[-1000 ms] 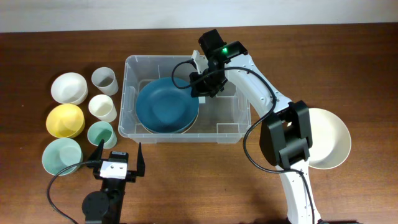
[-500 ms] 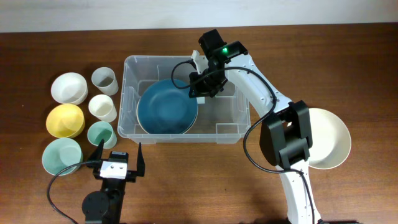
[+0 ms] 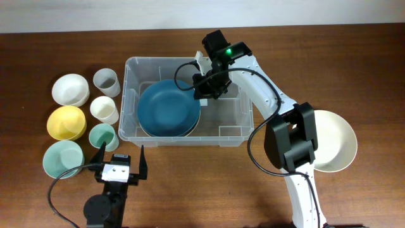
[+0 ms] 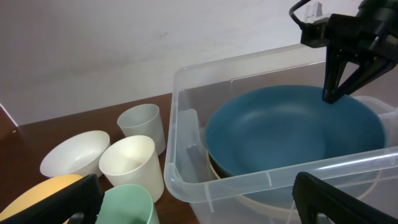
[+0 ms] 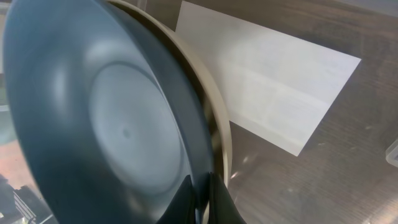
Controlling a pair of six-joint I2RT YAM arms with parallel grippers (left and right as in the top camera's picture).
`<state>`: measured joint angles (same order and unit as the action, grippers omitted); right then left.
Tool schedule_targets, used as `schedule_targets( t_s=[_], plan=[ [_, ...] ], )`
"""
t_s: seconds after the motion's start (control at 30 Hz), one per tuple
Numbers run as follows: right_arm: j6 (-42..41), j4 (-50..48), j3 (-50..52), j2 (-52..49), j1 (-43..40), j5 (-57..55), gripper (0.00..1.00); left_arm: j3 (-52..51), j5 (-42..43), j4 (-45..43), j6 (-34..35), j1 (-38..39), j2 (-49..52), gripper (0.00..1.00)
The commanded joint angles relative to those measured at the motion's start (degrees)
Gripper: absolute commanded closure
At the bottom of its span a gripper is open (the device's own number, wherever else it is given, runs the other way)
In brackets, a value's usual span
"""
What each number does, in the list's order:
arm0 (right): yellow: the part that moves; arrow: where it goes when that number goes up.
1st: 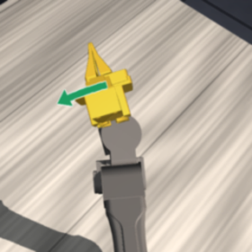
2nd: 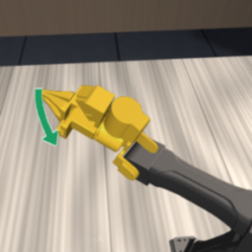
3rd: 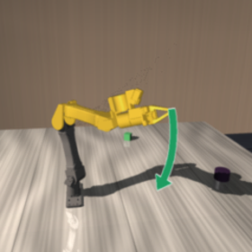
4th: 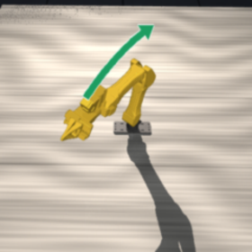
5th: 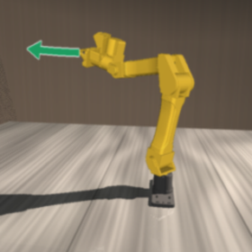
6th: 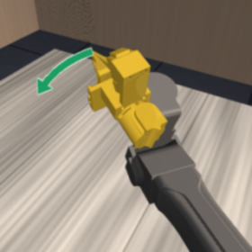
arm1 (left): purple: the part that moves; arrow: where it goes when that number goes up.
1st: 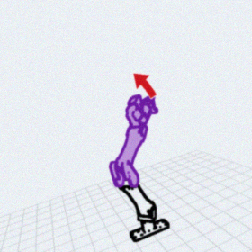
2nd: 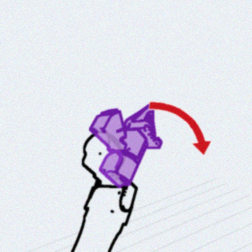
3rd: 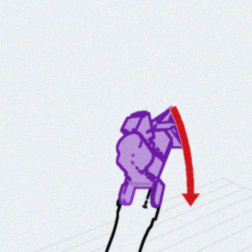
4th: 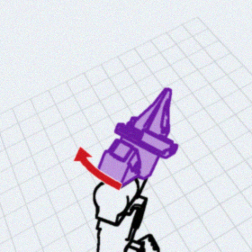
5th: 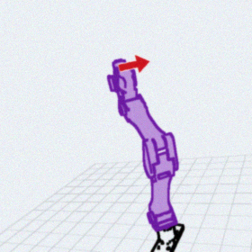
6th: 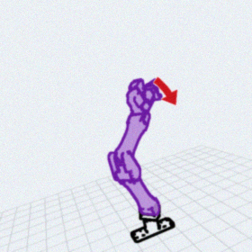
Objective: Pack container
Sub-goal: 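Carry the teal plate into the bin and set it on the bowl, then release the plate and move the right gripper to the cream plate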
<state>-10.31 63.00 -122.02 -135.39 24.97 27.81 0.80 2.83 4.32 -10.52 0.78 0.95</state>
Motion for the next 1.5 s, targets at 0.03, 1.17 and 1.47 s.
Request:
schedule_targets(
  t_s=[0.03, 1.17, 1.47],
  plan=[
    [0.22, 0.07, -0.24, -0.42, -0.31, 5.27, 0.96, -0.26, 0.42, 0.09, -0.72, -0.31, -0.28, 0.00],
    [1.05, 1.53, -0.26, -0.39, -0.68, 5.99, 0.01, -0.26, 0.42, 0.09, -0.72, -0.31, -0.28, 0.00],
    [1.05, 3.91, -5.03, 3.21, -0.68, -13.38, 0.01, -0.26, 0.42, 0.09, -0.72, -0.31, -0.28, 0.01]
  ],
)
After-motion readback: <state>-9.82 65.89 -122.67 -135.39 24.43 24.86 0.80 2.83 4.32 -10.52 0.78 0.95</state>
